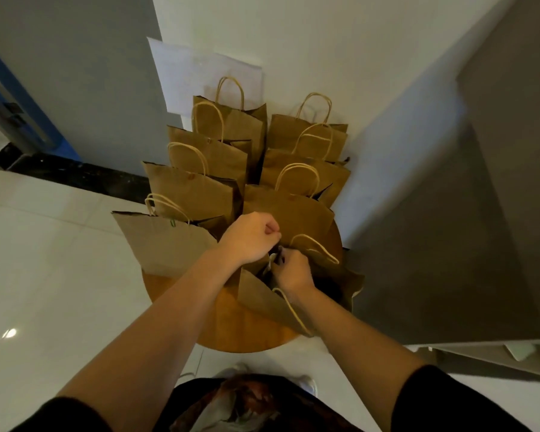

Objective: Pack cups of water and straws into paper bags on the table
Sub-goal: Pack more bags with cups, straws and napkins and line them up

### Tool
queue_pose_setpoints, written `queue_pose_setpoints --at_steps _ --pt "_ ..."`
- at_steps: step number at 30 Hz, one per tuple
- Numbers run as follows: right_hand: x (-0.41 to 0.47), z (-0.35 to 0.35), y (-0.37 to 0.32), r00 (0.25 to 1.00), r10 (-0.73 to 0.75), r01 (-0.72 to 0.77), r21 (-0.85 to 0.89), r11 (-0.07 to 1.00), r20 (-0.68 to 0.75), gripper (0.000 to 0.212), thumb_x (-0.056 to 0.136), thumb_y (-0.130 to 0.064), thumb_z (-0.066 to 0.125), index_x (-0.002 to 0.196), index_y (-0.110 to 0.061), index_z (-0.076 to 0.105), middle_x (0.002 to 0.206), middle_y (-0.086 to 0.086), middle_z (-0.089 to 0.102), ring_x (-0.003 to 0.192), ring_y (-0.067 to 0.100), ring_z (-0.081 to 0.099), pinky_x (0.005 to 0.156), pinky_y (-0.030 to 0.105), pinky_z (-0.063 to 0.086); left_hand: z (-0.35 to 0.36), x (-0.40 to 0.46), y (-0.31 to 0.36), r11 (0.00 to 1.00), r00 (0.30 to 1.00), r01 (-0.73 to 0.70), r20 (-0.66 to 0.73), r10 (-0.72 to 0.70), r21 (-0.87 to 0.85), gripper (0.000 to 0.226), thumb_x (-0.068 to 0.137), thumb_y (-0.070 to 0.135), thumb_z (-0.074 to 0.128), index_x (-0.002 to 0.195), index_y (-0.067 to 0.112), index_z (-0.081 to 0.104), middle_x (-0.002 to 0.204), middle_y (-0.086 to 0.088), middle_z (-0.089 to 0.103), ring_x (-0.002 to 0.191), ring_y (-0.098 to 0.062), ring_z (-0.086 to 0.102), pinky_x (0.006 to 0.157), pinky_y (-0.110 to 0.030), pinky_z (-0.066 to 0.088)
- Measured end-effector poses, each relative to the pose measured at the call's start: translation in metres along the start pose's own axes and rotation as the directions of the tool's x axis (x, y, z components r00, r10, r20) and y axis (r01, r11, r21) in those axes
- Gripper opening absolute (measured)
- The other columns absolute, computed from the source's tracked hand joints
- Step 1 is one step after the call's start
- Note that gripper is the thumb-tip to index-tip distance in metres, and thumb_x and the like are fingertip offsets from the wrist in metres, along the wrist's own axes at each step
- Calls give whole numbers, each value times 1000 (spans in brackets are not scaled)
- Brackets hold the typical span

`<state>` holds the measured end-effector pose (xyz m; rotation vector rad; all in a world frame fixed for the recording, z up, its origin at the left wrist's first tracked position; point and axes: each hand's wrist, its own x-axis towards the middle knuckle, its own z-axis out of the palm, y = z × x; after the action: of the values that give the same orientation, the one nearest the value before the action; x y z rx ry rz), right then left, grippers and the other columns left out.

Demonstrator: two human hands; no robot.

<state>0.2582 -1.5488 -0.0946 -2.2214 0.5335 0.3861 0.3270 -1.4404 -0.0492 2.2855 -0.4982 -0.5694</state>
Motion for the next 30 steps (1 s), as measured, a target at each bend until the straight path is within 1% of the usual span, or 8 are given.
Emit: queue_pose_setpoints --at_steps 5,7,9,15,18,20,24,30 --pt "-11 -41 7 987 -132 122 -103 987 -93 27 92 -14 54 66 -22 47 66 -8 51 61 5 49 54 13 34 -3 -1 2 999 999 -42 14 42 1 21 93 26 55 113 20 62 92 13 56 82 0 52 66 -11 39" --pt "-22 -54 17 977 -126 107 -113 988 -173 11 93 -18 53 84 -15 57 84 -3 58 77 9 55 67 15 38 0 -1 10 997 997 -69 28 69 -21 21 93 26 56 112 20 62 91 14 56 81 1 52 66 -12 42" --pt "-35 -62 26 968 -136 105 -154 982 -210 18 95 -18 51 105 -9 62 102 4 62 92 16 59 80 21 44 6 -1 22 994 992 -97 76 101 -47 19 92 26 57 109 21 63 88 15 57 84 -1 55 71 -17 47" --pt "-57 -61 52 982 -188 184 -393 901 27 22 96 -18 48 116 -19 56 110 1 63 98 16 61 79 20 42 33 0 43 978 964 -179 219 153 104 8 88 20 57 89 24 64 87 7 65 84 -10 62 80 -34 55" --pt "-57 -60 62 996 -79 59 -333 941 -47 14 95 -14 48 87 -22 57 87 -1 63 76 13 57 69 18 45 38 3 44 968 967 -200 188 170 153 11 91 26 55 94 23 65 85 3 66 78 -12 62 73 -34 55" --pt "-55 -60 67 989 11 -49 -258 965 -144 28 95 -14 48 69 -22 47 66 -9 52 60 7 49 52 10 33 40 5 46 975 979 -189 106 177 120 23 96 35 47 91 20 64 73 0 63 67 -14 60 60 -31 50" --pt "-53 -60 72 963 147 -174 -105 979 -226 29 96 -16 48 68 -20 48 64 -5 50 55 6 49 45 12 32 42 8 51 986 986 -167 -31 166 -12 38 99 41 36 70 20 49 59 3 46 55 -12 48 52 -24 32" --pt "-59 -69 71 962 223 -225 2 974 -160 9 88 -22 64 89 -13 60 76 -1 55 64 10 55 51 16 39 41 5 70 972 972 -235 6 235 12 38 99 39 37 71 17 52 61 1 48 59 -15 50 57 -30 38"
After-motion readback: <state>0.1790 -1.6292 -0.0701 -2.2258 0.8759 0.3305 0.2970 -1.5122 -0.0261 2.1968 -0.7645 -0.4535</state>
